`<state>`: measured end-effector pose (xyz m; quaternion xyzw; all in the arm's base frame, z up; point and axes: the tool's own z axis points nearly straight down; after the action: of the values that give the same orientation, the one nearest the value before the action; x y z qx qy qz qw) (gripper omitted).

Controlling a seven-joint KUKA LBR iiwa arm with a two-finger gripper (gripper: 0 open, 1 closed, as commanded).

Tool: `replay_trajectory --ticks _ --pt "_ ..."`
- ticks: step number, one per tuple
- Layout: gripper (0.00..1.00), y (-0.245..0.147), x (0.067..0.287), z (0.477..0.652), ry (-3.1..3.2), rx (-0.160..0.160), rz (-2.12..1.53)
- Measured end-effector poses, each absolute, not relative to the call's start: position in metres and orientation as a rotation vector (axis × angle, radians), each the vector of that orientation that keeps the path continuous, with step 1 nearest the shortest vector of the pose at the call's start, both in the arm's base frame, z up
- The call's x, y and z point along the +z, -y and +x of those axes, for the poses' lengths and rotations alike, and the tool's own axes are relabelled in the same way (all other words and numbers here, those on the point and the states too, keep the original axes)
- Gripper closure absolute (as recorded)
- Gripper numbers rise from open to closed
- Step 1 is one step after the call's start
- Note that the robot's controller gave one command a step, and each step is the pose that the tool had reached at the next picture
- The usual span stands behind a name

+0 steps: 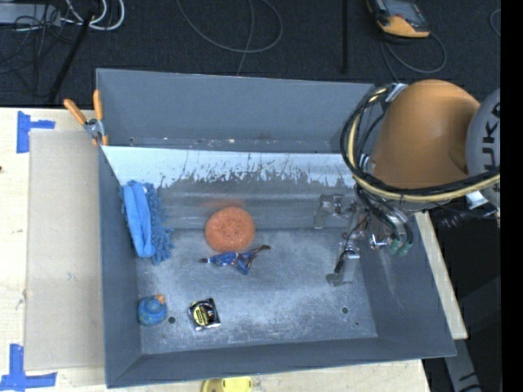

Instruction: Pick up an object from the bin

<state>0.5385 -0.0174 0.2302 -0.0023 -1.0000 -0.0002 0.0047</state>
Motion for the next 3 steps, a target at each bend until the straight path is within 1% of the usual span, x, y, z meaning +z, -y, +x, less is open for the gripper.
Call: replay_trajectory --ticks 1,2,3 --pt "0.0 0.017 0.235 0.54 3.14 -0.001 -0.007" --pt "0.0 -0.007 0.183 0.563 3.138 0.0 0.196" --pt "0.0 -0.031 0.16 0.606 3.099 -0.001 0.541"
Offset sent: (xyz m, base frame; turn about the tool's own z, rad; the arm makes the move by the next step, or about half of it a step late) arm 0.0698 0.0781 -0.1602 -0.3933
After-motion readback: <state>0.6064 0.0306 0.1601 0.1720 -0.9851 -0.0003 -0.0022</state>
